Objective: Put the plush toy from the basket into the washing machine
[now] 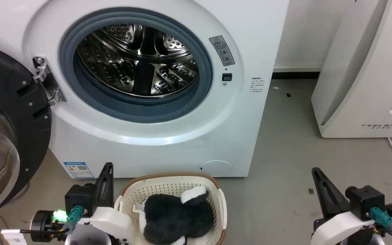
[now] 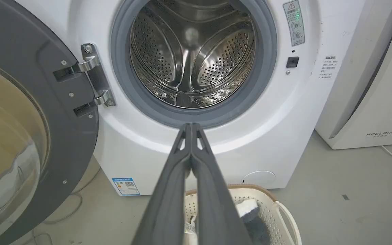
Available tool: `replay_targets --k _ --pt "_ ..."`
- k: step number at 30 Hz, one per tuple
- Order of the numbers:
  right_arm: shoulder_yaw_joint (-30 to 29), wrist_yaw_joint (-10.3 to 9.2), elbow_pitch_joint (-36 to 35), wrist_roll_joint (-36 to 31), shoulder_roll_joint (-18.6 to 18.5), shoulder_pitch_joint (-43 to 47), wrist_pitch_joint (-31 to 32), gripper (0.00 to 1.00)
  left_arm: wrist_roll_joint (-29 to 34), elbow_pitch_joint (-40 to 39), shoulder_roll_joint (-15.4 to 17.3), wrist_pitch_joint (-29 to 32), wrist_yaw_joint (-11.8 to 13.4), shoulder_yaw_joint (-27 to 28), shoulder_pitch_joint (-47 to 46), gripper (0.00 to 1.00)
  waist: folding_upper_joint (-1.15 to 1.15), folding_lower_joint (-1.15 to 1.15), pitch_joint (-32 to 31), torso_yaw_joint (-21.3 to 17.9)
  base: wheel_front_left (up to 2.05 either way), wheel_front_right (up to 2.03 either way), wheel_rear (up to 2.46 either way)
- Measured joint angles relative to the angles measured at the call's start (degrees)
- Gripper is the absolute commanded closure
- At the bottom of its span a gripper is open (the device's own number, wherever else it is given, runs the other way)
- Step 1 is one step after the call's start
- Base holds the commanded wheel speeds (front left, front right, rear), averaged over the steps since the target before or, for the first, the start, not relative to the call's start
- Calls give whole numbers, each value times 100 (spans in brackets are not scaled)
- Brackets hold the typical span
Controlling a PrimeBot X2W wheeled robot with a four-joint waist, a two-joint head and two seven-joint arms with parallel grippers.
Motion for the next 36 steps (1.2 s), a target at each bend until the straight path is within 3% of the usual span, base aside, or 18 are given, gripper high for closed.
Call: replay_targets --k 21,22,36 --pt "0 0 -1 2 0 1 0 100 -1 1 0 0 2 -2 -1 100 0 0 0 0 0 0 0" --pt "0 0 -1 2 0 2 0 0 -1 2 0 0 2 -3 -1 0 0 0 0 0 0 0 0" --pt "-89 0 -35 170 0 3 -105 0 -51 77 -1 -109 71 -101 -15 0 0 0 43 -3 0 0 0"
